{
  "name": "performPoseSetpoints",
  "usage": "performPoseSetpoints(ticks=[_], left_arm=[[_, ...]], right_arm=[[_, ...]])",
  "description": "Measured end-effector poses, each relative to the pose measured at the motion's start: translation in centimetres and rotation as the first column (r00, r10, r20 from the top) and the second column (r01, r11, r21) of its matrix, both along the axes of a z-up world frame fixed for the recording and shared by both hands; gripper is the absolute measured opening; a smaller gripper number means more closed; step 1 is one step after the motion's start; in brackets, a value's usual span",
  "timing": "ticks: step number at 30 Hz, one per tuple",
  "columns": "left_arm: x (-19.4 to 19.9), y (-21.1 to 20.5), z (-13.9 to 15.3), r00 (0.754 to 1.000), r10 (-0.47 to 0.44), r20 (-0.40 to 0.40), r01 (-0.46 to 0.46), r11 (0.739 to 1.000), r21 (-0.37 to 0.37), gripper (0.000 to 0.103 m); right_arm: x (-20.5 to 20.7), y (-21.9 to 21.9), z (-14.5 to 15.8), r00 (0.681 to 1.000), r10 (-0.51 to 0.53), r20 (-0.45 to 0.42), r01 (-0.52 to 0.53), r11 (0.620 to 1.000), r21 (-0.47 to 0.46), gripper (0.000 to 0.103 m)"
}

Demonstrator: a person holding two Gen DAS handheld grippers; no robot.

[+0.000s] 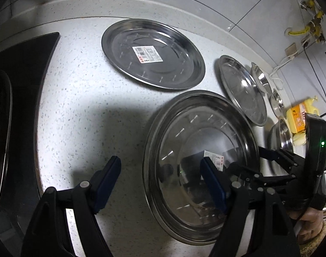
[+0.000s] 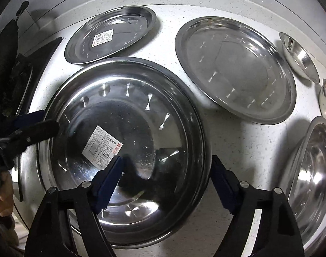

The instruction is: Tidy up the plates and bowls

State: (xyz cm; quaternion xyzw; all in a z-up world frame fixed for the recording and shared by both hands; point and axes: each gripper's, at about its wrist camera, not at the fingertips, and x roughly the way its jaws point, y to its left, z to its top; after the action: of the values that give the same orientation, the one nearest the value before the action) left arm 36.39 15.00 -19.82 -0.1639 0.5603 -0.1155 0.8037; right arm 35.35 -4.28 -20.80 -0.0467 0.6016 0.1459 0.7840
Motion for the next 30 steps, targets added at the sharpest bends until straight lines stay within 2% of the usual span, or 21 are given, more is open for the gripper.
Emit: performPoseSetpoints(ticks=[2,3,4,6,7,8,9,10,12,19,23,30], left_arm=[[-0.1,0.0,0.0,1.000,-0.009,0.001,0.009,1.000,0.008,0.067],[-0.2,-0.1,0.0,1.000,-0.023,-0.001,0.023,1.000,-0.002,0.040],[-0.2,-0.1,-0.1,1.000,-0.017,-0.012,0.017,1.000,0.008,0.027],[-0.4,0.4,-0.2,0.999,0.032,-0.011,-0.032,0.999,0.036,0.011],[-0.4,0.9,-0.4,0.999,0.049,-0.022,-0.049,0.999,0.025,0.007],[-0.4,1.2,-0.4,0.998,0.051,-0.025,-0.051,0.999,0.008,0.007],[-0.5,1.4,-0.5,0.998,0.048,-0.033,-0.048,0.999,-0.007,0.007],[-0.7,1.3,-0.3,0.998,0.048,-0.033,-0.048,0.999,-0.002,0.007],[-1.2,1.1,-0.2,0.999,0.048,-0.021,-0.047,0.998,0.031,0.007],[-3.8,1.8,1.2,0.997,0.083,-0.004,-0.083,0.996,0.029,0.007],[-6.3,2.6,3.0,0.993,0.114,0.016,-0.114,0.993,0.036,0.007],[-11.9,3.5,4.9,0.986,0.161,0.033,-0.163,0.984,0.072,0.008]], right_arm=[[0.1,0.0,0.1,1.000,0.000,0.004,0.000,1.000,-0.007,0.074],[0.1,0.0,0.2,1.000,0.003,0.013,-0.003,1.000,-0.019,0.067],[-0.1,-0.2,0.5,1.000,0.006,0.025,-0.005,1.000,-0.022,0.060],[0.0,-0.8,0.8,0.999,-0.011,0.040,0.012,1.000,-0.021,0.041],[0.1,-1.4,0.9,0.999,-0.023,0.039,0.024,1.000,-0.012,0.037],[0.2,-2.0,1.1,0.998,-0.036,0.042,0.037,0.999,-0.019,0.025],[0.4,-2.6,1.3,0.998,-0.048,0.037,0.048,0.999,-0.006,0.018],[0.6,-2.9,1.5,0.998,-0.050,0.033,0.050,0.999,0.003,0.017],[0.7,-3.3,1.6,0.999,-0.037,0.031,0.037,0.999,0.002,0.016],[-0.6,-3.5,2.9,0.998,-0.003,0.066,0.003,1.000,-0.002,0.014],[-2.3,-3.1,4.8,0.995,0.034,0.089,-0.035,0.999,0.007,0.014],[-6.9,-1.4,5.5,0.987,0.114,0.115,-0.119,0.992,0.037,0.014]])
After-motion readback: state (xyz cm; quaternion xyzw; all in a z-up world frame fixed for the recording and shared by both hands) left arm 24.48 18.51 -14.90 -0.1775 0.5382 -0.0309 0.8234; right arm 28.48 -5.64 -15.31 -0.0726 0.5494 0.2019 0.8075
